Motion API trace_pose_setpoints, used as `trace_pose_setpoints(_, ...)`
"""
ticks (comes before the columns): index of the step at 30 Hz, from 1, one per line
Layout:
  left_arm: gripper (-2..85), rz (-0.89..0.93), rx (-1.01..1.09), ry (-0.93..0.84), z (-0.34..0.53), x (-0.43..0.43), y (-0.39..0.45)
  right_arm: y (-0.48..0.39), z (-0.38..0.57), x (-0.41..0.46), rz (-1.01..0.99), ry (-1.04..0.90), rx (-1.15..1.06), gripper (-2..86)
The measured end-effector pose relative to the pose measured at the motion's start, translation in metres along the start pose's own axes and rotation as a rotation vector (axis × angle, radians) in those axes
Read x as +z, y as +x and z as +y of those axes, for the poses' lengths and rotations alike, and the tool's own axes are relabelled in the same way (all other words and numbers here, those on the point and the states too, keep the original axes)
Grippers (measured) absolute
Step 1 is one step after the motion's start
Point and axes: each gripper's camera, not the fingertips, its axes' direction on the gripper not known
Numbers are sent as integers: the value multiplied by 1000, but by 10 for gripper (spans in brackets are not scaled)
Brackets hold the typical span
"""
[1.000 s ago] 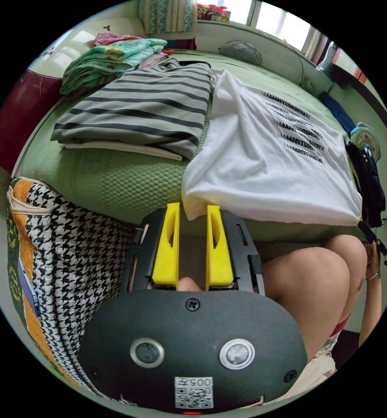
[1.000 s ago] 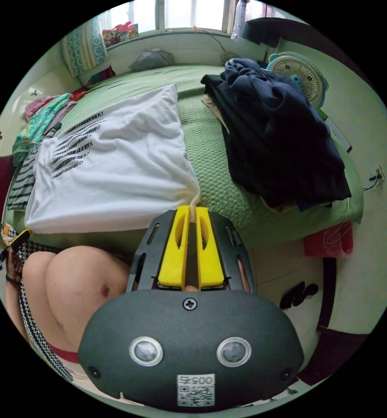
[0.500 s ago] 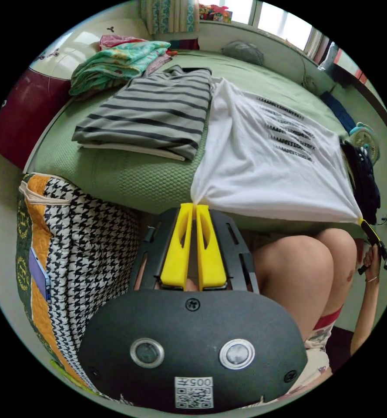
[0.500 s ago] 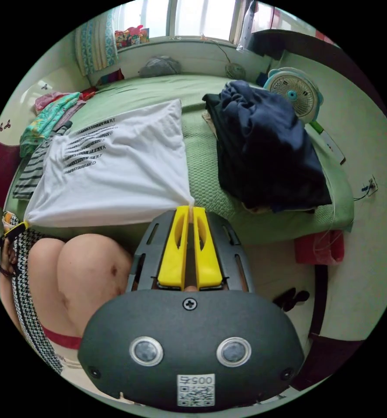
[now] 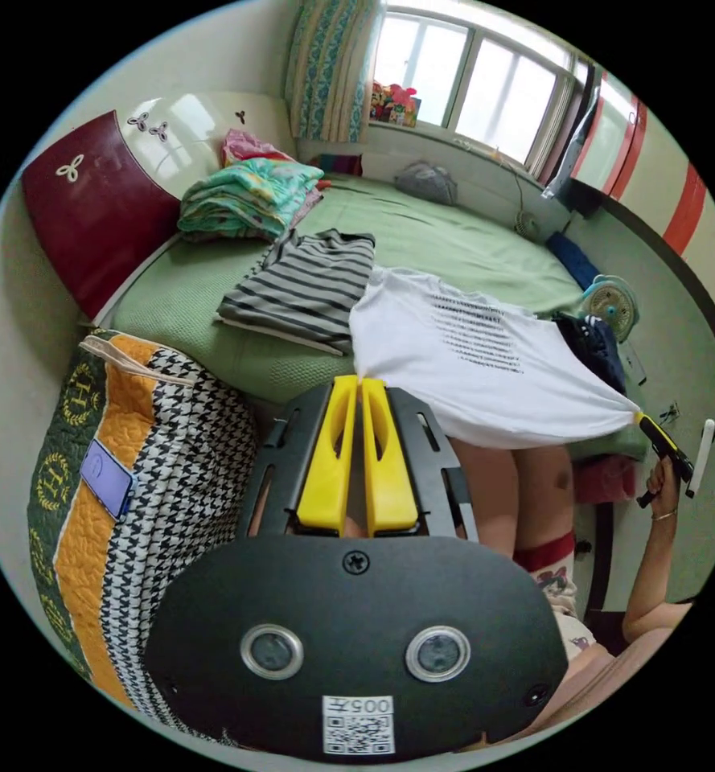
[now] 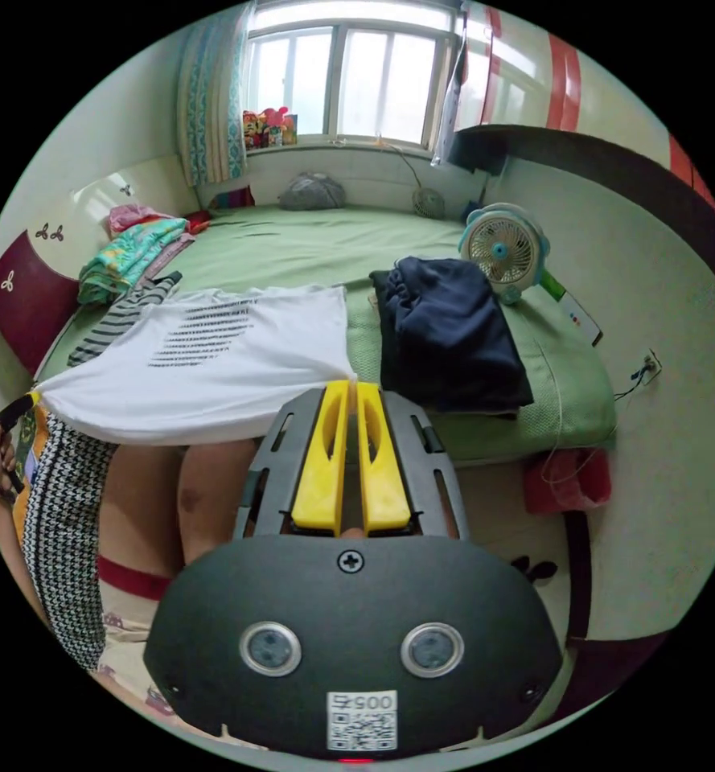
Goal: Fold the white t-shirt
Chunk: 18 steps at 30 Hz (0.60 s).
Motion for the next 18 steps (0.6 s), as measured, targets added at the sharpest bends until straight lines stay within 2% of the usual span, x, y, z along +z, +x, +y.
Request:
trace_pose_setpoints(9, 1, 28, -42, 82, 57, -125, 17, 6, 31, -116, 10, 40, 17, -14)
trace_pose_setpoints(18, 1, 4, -84, 249, 110, -234, 29, 6, 63, -209, -43, 111, 56, -15)
